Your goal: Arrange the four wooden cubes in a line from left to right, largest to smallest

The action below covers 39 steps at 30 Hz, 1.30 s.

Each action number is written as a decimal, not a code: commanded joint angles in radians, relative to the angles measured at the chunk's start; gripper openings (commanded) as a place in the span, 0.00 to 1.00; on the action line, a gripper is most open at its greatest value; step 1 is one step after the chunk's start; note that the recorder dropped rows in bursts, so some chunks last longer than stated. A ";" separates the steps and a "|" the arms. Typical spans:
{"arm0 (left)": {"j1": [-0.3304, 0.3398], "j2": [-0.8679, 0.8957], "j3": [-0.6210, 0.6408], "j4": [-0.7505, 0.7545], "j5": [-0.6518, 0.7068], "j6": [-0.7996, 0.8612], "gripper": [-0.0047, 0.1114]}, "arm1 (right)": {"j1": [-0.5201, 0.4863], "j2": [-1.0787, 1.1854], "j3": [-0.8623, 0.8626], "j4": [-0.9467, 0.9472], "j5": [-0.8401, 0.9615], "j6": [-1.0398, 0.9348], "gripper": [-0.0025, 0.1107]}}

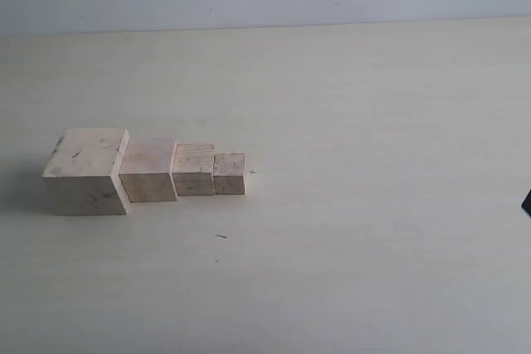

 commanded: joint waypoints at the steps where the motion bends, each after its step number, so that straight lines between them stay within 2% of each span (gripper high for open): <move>1: 0.001 -0.007 0.000 -0.005 -0.005 -0.004 0.04 | 0.000 -0.008 0.023 0.290 -0.052 -0.409 0.06; 15: 0.001 -0.007 0.000 -0.005 -0.005 -0.004 0.04 | -0.020 -0.008 0.023 0.296 -0.034 -0.394 0.06; 17: 0.001 -0.007 0.000 -0.005 -0.005 -0.004 0.04 | -0.098 -0.008 0.023 0.296 -0.055 -0.408 0.06; 22: 0.005 -0.007 0.000 -0.005 -0.005 -0.004 0.04 | -0.401 -0.008 0.023 0.296 -0.131 -0.411 0.06; 27: 0.005 -0.007 0.000 -0.005 -0.005 -0.004 0.04 | -0.581 -0.008 0.023 0.296 -0.098 -0.380 0.06; 31: 0.005 -0.007 0.000 -0.005 -0.005 -0.004 0.04 | -0.646 -0.008 0.023 0.296 -0.063 -0.380 0.06; 39: 0.005 -0.007 0.000 -0.005 -0.005 -0.004 0.04 | -0.651 -0.008 0.023 0.296 -0.071 -0.378 0.06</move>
